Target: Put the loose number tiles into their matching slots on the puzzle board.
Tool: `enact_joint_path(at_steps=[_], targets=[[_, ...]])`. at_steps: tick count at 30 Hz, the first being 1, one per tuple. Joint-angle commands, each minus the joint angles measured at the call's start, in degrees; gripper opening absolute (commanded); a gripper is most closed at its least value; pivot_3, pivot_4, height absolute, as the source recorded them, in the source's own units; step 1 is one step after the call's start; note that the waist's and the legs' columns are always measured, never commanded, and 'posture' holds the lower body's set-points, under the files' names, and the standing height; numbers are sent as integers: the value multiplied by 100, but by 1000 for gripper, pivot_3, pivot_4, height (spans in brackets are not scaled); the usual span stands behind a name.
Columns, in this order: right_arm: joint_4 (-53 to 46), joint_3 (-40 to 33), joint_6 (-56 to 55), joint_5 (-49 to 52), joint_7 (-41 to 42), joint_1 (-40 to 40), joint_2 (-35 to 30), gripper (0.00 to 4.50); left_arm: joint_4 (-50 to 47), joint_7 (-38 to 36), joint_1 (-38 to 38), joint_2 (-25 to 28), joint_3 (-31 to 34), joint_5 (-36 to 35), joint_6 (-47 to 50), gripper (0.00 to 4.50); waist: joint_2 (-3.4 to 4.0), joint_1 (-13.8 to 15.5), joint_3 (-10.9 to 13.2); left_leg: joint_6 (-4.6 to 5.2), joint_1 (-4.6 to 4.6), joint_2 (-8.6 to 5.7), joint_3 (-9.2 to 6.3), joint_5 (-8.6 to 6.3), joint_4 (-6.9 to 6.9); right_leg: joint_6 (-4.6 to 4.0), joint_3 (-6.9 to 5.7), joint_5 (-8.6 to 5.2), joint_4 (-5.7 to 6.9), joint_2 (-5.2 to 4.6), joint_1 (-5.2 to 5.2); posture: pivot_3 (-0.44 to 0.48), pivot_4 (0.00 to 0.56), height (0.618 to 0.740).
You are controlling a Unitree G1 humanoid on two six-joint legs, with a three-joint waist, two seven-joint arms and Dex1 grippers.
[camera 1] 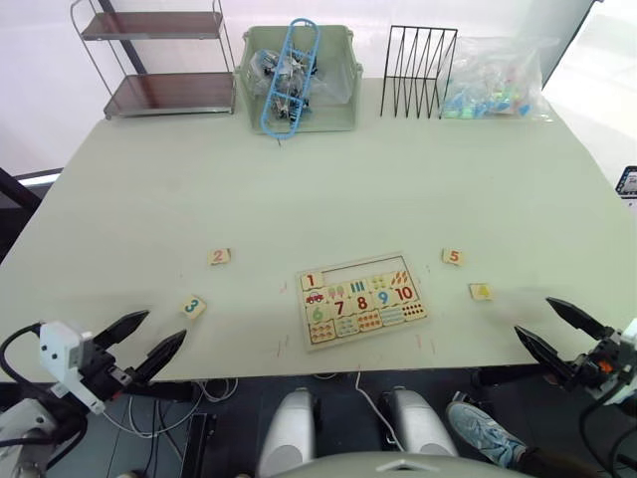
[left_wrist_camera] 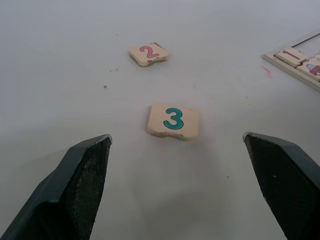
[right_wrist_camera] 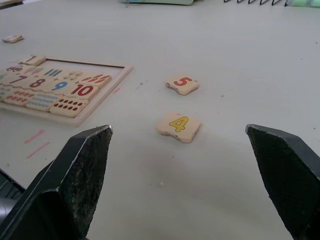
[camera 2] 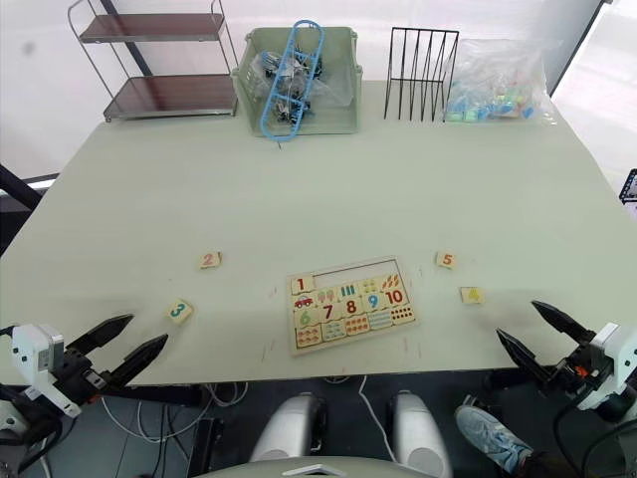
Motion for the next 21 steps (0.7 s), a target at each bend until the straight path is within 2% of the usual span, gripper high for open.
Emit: enact_joint_path(at_steps=[1, 21], targets=[[-142, -100, -28, 33, -6, 24, 10, 4500, 31, -69, 19, 86, 67, -43, -99, 4486, 0, -2, 0, 0, 0, 0, 0, 0, 0, 0, 0, 0, 0, 0, 0, 0, 150, 740], [137, -63, -123, -33, 228, -93, 11, 4500, 207, -91, -91, 98, 13, 27, -198, 4486, -2, -2, -1, 0, 0, 2, 0, 0, -1, -1, 0, 0, 0, 0, -1, 0, 150, 740]])
